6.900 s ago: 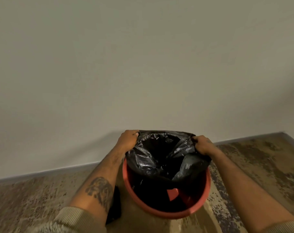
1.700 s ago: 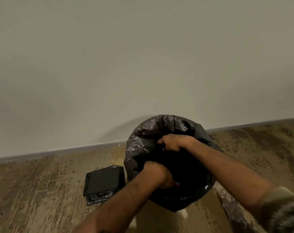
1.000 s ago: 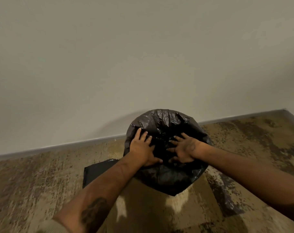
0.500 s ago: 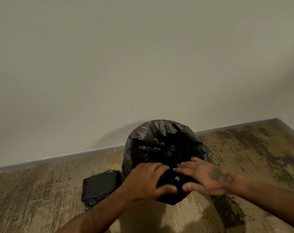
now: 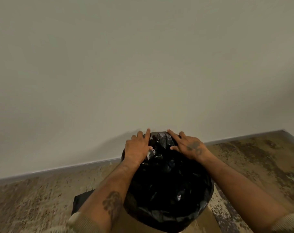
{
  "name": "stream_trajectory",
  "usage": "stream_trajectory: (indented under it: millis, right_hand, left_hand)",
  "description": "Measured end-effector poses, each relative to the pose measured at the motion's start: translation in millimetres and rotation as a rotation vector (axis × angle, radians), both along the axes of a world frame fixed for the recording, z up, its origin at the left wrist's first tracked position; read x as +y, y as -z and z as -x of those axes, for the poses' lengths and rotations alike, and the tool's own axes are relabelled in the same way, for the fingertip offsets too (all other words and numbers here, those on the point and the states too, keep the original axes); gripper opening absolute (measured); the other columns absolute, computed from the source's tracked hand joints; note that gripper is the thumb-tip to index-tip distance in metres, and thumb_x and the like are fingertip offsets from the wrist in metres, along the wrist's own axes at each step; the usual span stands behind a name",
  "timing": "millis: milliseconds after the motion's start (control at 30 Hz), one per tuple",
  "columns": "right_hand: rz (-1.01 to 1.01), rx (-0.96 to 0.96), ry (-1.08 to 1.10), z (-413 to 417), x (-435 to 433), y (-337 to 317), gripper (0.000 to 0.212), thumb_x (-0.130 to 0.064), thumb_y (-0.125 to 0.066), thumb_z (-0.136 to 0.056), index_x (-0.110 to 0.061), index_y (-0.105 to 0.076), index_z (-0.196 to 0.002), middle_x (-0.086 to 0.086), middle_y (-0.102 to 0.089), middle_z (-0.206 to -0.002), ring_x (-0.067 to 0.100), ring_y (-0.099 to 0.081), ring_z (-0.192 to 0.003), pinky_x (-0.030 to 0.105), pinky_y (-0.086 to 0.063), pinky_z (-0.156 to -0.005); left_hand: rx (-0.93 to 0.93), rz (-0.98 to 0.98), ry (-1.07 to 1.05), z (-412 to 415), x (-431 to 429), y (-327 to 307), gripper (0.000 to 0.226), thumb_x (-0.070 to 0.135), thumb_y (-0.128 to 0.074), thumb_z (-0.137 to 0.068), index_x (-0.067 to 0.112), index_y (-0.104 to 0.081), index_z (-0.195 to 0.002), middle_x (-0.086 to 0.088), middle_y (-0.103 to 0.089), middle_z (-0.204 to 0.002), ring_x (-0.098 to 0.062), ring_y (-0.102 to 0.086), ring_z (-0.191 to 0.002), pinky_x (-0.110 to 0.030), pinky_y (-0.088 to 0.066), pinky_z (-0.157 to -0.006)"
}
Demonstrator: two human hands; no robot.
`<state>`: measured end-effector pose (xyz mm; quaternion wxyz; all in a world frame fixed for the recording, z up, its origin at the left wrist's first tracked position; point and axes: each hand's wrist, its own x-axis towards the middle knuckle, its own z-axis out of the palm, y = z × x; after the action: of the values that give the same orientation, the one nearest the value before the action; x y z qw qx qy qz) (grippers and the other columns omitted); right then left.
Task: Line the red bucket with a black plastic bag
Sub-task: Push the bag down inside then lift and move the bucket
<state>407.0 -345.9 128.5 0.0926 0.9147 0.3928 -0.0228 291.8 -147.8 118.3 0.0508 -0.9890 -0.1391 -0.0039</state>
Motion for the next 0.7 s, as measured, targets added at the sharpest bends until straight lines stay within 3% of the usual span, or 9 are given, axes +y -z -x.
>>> stream_trajectory:
  millis: [67, 133, 233, 300, 333, 433, 500, 567, 700]
  right_hand:
    - [-0.138, 0.063, 0.06, -7.9, -4.5, 5.1, 0.062, -0.062, -0.022, -0.097, -0.028, -0.022, -0.149, 0.016, -0.061, -0.121, 0.037, -0.066, -0.094, 0.043, -0.052, -0.076]
    - [-0.284, 0.161, 0.131, -14.1, -7.0, 6.7, 0.051, -0.061, -0.02, -0.098, -0.023, -0.046, -0.121, 0.017, -0.068, -0.103, 0.038, -0.065, -0.089, 0.041, -0.05, -0.075]
    - [-0.393, 0.347, 0.235, -19.3, -9.3, 6.8, 0.052, -0.062, -0.018, -0.097, -0.024, -0.05, -0.085, 0.007, -0.065, -0.087, 0.033, -0.062, -0.085, 0.037, -0.043, -0.072]
    - [-0.44, 0.44, 0.3, -21.9, -10.3, 8.4, 0.054, -0.064, -0.017, -0.096, -0.026, -0.05, -0.079, 0.005, -0.067, -0.093, 0.027, -0.06, -0.087, 0.036, -0.04, -0.075]
    - [-0.464, 0.474, 0.329, -23.2, -10.6, 9.7, 0.054, -0.064, -0.017, -0.097, -0.025, -0.051, -0.08, 0.007, -0.068, -0.099, 0.025, -0.06, -0.09, 0.036, -0.04, -0.077]
    - [-0.572, 0.564, 0.442, -22.1, -14.6, 7.3, 0.065, -0.066, -0.021, -0.096, -0.014, -0.058, -0.084, 0.012, -0.068, -0.109, 0.028, -0.06, -0.099, 0.035, -0.039, -0.08]
    - [-0.679, 0.562, 0.512, -18.2, -22.0, 2.5, 0.075, -0.068, -0.023, -0.095, -0.007, -0.066, -0.102, 0.013, -0.068, -0.116, 0.03, -0.06, -0.106, 0.033, -0.037, -0.083]
    - [-0.772, 0.492, 0.56, -7.6, -30.5, -4.1, 0.069, -0.069, -0.028, -0.093, -0.016, -0.064, -0.118, 0.01, -0.066, -0.123, 0.025, -0.056, -0.102, 0.032, -0.036, -0.083]
    - [-0.793, 0.411, 0.497, 29.8, -44.4, -0.5, 0.069, -0.072, -0.045, -0.084, -0.029, -0.048, -0.137, 0.006, -0.063, -0.128, 0.023, -0.06, -0.107, 0.032, -0.044, -0.087]
  left_hand:
    - [-0.046, -0.015, 0.051, -1.4, 11.3, 2.3, 0.062, 0.055, -0.037, -0.1, 0.015, -0.032, -0.146, -0.014, -0.058, -0.123, -0.032, -0.065, -0.094, -0.038, -0.045, -0.061]
    - [-0.063, 0.037, 0.064, -3.0, 21.8, -0.6, 0.056, 0.058, -0.031, -0.1, 0.012, -0.046, -0.127, -0.011, -0.065, -0.102, -0.032, -0.067, -0.082, -0.036, -0.041, -0.056]
    - [-0.007, 0.344, -0.062, -9.1, 36.4, -0.7, 0.062, 0.065, -0.019, -0.098, 0.016, -0.057, -0.099, -0.008, -0.066, -0.09, -0.03, -0.064, -0.084, -0.039, -0.047, -0.07]
    - [0.041, 0.651, -0.17, -9.7, 42.2, -4.0, 0.073, 0.068, -0.012, -0.096, 0.015, -0.059, -0.077, -0.006, -0.067, -0.081, -0.028, -0.065, -0.085, -0.039, -0.047, -0.081]
    - [0.052, 0.763, -0.203, -8.8, 44.0, -6.4, 0.077, 0.068, -0.012, -0.096, 0.013, -0.063, -0.078, -0.008, -0.069, -0.083, -0.03, -0.066, -0.09, -0.039, -0.047, -0.086]
    - [0.042, 0.975, -0.33, -0.4, 45.7, -18.1, 0.085, 0.068, -0.012, -0.097, 0.005, -0.061, -0.128, -0.022, -0.063, -0.131, -0.036, -0.056, -0.125, -0.044, -0.037, -0.11]
    - [-0.097, 0.938, -0.388, 11.3, 46.9, -26.5, 0.079, 0.065, -0.015, -0.098, 0.009, -0.059, -0.132, -0.019, -0.058, -0.14, -0.034, -0.052, -0.128, -0.043, -0.038, -0.105]
    - [-0.297, 0.861, -0.427, 31.8, 42.3, -31.3, 0.069, 0.065, -0.026, -0.098, 0.012, -0.058, -0.13, -0.015, -0.059, -0.137, -0.031, -0.055, -0.123, -0.041, -0.042, -0.095]
    - [-0.379, 0.925, -0.46, 80.6, 5.3, -23.5, 0.084, 0.065, -0.055, -0.087, 0.02, -0.029, -0.153, -0.008, -0.034, -0.159, -0.029, -0.035, -0.144, -0.048, -0.034, -0.115]
